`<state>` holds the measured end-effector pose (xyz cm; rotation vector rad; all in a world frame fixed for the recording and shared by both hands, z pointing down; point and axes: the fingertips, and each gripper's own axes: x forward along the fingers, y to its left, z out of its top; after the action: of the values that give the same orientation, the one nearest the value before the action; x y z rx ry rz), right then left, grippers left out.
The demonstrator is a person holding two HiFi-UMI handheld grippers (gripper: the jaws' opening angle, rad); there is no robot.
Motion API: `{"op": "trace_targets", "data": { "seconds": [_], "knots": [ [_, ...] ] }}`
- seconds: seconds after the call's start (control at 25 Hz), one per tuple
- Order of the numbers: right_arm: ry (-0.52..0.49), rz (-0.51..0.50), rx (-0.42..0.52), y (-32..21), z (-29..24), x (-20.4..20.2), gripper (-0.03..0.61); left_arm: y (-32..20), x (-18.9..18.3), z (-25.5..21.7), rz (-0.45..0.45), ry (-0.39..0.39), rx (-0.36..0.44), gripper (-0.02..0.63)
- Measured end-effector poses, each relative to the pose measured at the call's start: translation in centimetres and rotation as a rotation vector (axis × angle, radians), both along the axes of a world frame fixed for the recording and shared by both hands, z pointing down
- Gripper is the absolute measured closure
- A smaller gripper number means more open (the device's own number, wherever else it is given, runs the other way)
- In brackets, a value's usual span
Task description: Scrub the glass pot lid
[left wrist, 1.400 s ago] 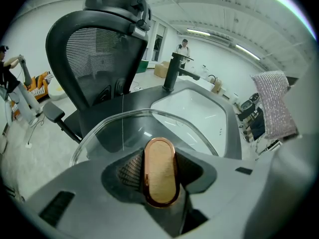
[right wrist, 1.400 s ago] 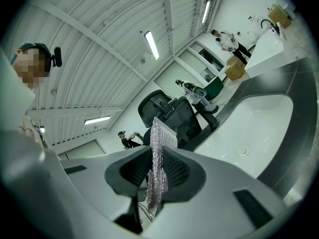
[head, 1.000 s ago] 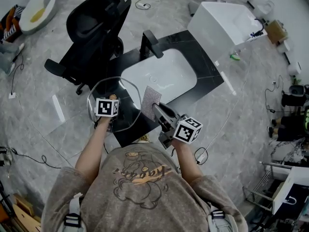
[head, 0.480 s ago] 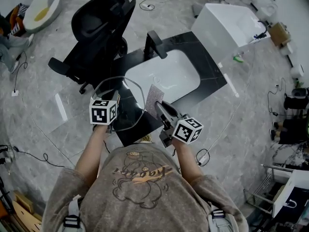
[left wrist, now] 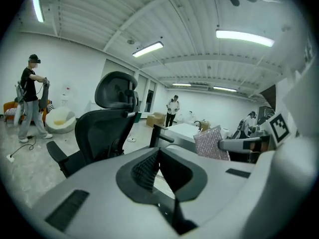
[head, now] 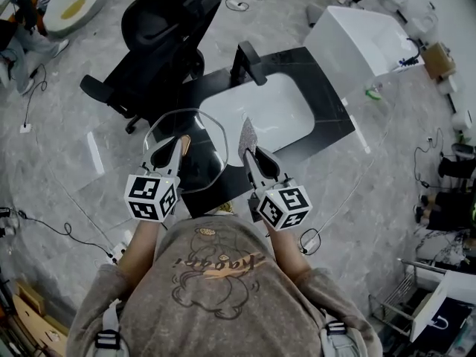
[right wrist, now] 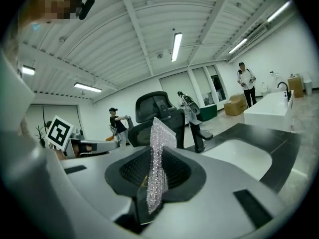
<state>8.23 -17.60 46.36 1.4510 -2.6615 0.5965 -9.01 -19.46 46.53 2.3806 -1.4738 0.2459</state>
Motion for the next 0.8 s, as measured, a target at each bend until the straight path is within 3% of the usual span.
{"op": "trace_targets", "data": {
  "seconds": [0.32, 0.8],
  "knots": [
    [0.016, 0.014, 0.018, 0.0, 0.0, -0.8, 0.495, 0.7, -0.7, -0.2, -0.038, 0.008, 0.045, 0.597],
    [0.042, -0.001, 0.012, 0.6, 0.1, -1.2, 0.495, 1.4, -0.6, 0.0, -0.038, 0.026, 0.037, 0.595]
  ]
}}
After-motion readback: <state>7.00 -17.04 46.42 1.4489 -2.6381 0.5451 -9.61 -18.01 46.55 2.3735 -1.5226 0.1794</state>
